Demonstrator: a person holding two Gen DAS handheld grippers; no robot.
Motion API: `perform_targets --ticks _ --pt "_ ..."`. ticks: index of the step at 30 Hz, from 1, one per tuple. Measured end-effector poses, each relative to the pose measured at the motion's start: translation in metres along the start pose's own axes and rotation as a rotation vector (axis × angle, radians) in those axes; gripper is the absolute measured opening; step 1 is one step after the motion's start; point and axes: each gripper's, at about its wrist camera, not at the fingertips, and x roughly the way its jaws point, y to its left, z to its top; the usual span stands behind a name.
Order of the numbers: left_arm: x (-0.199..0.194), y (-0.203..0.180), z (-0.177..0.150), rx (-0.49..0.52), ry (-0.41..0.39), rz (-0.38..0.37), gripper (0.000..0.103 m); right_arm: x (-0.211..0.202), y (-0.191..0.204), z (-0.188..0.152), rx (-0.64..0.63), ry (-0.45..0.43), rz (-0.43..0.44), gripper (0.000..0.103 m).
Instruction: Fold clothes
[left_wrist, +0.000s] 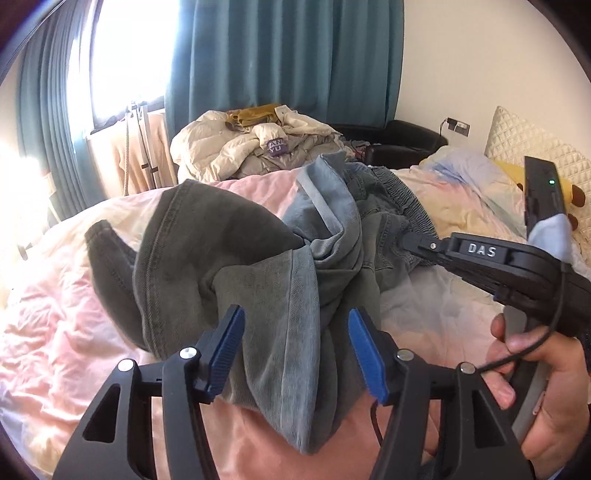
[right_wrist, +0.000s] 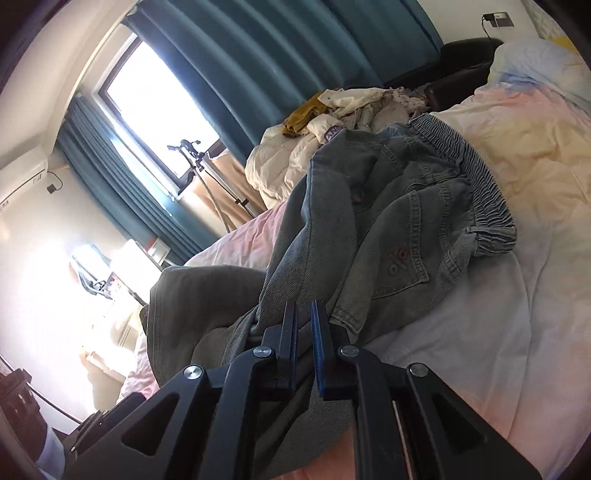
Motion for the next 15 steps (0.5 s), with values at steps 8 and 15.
perform_targets --ticks 8,15 --pt "0.094 -0.007 0.023 0.069 0.179 0.028 0.046 0.021 -0.017 -0.003 0.035 0.032 -0.013 0.008" --pt "0.073 0.024 0.025 0.011 0.145 0.029 0.007 0.042 -0.023 -0.007 0.045 0.058 -0.024 0.008"
